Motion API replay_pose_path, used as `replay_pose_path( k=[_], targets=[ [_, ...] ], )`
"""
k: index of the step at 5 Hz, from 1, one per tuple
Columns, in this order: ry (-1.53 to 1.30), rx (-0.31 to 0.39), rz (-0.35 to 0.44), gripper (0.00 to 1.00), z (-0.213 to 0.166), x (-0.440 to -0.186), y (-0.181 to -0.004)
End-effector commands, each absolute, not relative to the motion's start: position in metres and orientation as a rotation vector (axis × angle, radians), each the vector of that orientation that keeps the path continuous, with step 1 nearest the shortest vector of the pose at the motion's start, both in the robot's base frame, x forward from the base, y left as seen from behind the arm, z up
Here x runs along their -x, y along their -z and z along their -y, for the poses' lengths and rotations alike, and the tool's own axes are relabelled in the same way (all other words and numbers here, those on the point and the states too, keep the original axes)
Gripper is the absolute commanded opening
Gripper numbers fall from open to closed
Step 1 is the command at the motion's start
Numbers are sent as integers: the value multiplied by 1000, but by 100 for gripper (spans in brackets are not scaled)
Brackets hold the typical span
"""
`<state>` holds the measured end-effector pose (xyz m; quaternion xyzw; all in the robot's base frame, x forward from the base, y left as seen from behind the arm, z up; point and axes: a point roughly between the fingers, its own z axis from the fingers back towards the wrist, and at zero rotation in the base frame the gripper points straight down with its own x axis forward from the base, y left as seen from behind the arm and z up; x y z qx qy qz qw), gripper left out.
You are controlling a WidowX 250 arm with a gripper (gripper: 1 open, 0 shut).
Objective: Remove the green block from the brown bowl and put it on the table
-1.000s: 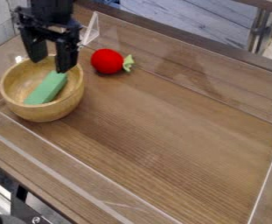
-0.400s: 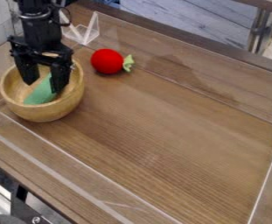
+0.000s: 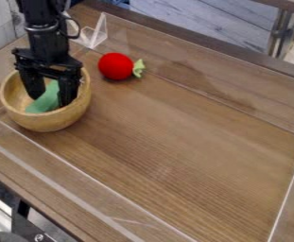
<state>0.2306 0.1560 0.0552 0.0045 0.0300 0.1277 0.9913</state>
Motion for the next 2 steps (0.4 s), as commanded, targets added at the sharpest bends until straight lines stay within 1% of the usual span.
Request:
replay_pose_path(
  k=[1,2],
  targets=[
    [-253,-40,-9,100,-164,-248,-69],
    [-295,-43,-8,100,-175,-260,-64]
  ],
)
